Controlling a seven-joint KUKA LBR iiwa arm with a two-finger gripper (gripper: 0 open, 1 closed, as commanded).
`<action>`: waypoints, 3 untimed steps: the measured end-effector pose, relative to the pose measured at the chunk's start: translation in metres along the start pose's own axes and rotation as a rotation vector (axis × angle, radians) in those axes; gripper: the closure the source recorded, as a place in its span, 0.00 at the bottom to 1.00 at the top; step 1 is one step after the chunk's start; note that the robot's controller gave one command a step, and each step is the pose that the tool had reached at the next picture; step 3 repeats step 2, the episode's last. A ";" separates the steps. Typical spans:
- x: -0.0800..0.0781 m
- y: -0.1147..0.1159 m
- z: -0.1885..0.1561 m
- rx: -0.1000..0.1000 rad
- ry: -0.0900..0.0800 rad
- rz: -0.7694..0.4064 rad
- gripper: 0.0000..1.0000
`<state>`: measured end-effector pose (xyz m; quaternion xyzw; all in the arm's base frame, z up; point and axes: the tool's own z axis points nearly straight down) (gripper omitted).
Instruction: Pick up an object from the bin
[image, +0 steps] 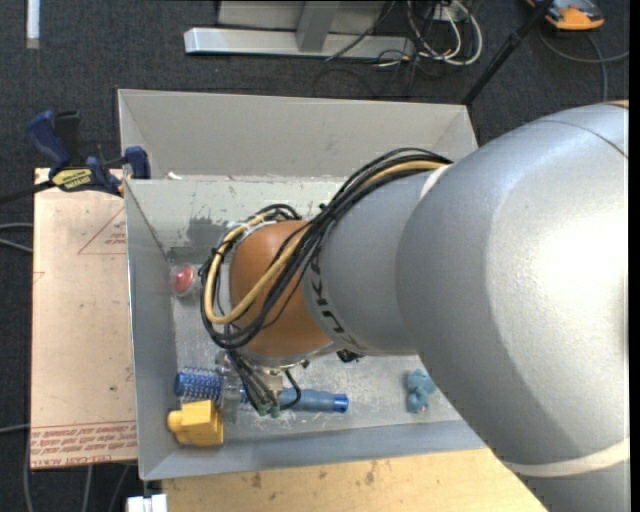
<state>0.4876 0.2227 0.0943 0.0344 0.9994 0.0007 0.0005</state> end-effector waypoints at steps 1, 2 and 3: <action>-0.001 0.001 -0.082 -0.003 -0.005 -0.003 1.00; -0.002 0.002 -0.105 -0.001 -0.001 -0.005 1.00; -0.002 0.002 -0.105 -0.001 -0.001 -0.005 1.00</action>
Offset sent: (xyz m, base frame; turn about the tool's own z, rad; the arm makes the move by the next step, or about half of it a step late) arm -0.0001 -0.0002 0.0782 0.0000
